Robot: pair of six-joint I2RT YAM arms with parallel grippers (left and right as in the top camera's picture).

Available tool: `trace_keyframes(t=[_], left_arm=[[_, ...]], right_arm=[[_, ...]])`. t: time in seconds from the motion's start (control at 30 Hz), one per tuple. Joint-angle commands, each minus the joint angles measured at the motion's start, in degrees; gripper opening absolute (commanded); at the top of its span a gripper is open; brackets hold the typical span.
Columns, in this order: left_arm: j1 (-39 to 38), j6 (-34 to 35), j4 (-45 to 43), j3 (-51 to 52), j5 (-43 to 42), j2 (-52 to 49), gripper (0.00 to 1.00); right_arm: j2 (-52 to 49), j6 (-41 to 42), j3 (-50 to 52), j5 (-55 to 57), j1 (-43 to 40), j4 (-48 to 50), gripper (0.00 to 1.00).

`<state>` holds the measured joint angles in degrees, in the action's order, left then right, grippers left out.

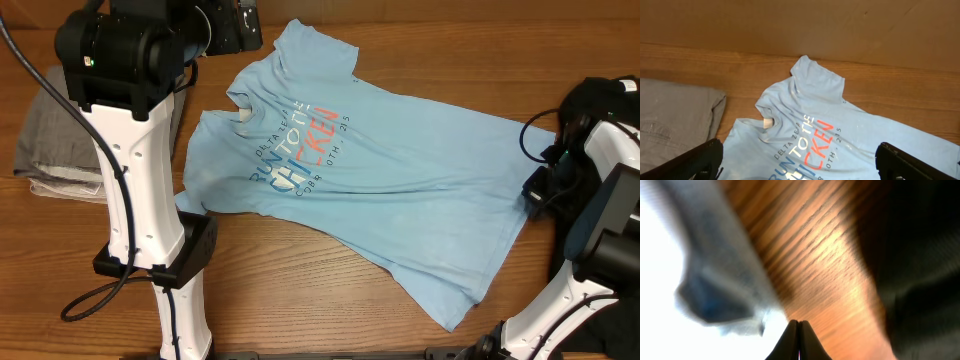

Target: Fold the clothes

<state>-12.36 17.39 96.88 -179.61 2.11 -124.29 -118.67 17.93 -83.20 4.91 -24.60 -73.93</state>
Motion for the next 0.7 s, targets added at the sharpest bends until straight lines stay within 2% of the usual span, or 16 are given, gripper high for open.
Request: trace_keyframes(t=[0.0, 0.13, 0.23, 0.47, 0.67], left_arm=[[0.0, -1.1, -0.1, -0.1, -0.7, -0.1, 1.00], [0.0, -1.1, -0.1, -0.1, -0.6, -0.1, 1.00], [0.0, -1.1, -0.1, -0.1, -0.7, -0.1, 1.00], [0.0, -1.1, -0.1, -0.1, -0.7, -0.1, 1.00], [0.0, -1.1, -0.1, -0.1, -0.7, -0.1, 1.00]], right_arm=[[2.3, -1.9, -8.2, -5.6, 0.2, -2.7, 0.04], [4.4, -1.9, -13.1, -9.3, 0.4, -4.3, 0.04], [4.8, -1.9, -13.2, -10.2, 0.5, -2.8, 0.04], [3.8, -4.5, -6.8, -15.6, 0.7, 5.7, 0.04], [3.6, -4.5, 0.1, -12.9, 0.5, 12.1, 0.04]])
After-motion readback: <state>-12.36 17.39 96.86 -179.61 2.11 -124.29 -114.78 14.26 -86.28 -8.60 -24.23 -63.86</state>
